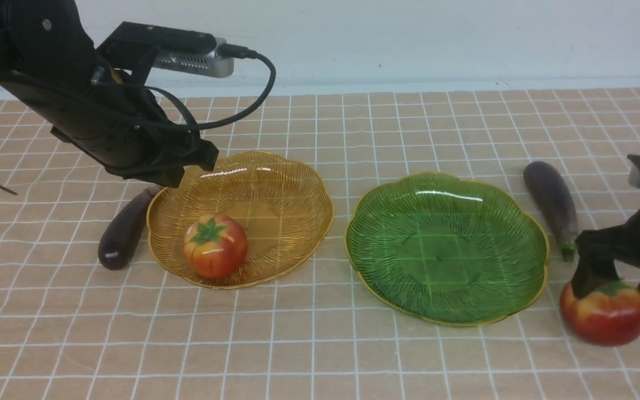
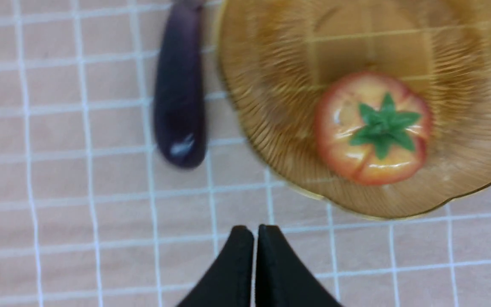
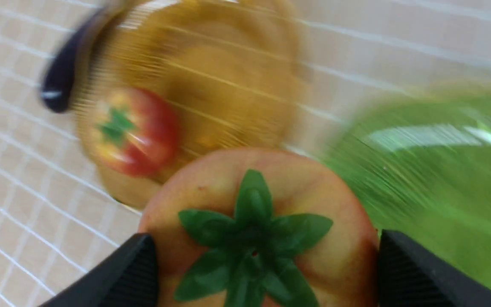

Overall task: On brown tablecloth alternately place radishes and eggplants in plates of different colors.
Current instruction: 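Pick up the tomato from the table and place it in the yellow plate with the right gripper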

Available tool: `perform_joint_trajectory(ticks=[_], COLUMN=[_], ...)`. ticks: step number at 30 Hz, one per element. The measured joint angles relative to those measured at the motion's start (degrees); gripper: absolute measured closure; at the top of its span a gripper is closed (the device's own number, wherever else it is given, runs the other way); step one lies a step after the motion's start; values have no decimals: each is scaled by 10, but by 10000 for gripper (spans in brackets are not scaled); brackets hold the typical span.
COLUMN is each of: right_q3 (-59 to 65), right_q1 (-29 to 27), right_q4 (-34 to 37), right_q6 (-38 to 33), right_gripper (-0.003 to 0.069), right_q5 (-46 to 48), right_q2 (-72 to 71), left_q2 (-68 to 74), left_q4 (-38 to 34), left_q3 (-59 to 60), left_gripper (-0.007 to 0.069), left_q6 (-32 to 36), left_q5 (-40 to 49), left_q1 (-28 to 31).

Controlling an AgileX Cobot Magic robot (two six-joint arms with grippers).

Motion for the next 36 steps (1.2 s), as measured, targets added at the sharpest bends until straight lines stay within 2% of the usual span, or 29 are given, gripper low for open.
perform_joint_trajectory(ticks=[2,5,8,12,16,21,26,28,30,32,35,36], right_q3=[-79,-195,-286,-349,-364,-381,-437,-478,-503,-500,-454,-431], right_q1=[48,92,111,114,115,125,130,130,130,130,130,130], right_q4=[-1,-6,-31,-51,-63,-77,-102,-134,-167,-199,-251,-270], right_q6=[0,0,4,32,56,58,60,62,62,64,64,64], right_gripper=[52,52,52,53,54,-24,-32,-31,-12,38,173,242], right_q5=[-4,-5,-4,0,17,46,102,126,127,131,131,131], right_q2=[80,197,292,373,402,404,403,403,393,363,280,251], left_q2=[0,-1,-1,-1,-1,-1,-1,-1,1,11,55,77], left_q4=[-19,-43,-49,-50,-50,-50,-51,-52,-53,-54,-54,-52], left_q3=[0,0,0,0,0,0,0,0,0,0,0,0], left_gripper=[627,627,627,627,627,627,627,627,625,624,624,624], left_q6=[12,30,34,37,45,47,52,54,54,55,65,76], left_q5=[11,11,14,23,28,35,35,35,23,9,-5,-14], left_q1=[13,17,17,17,17,17,17,23,34,51,76,78])
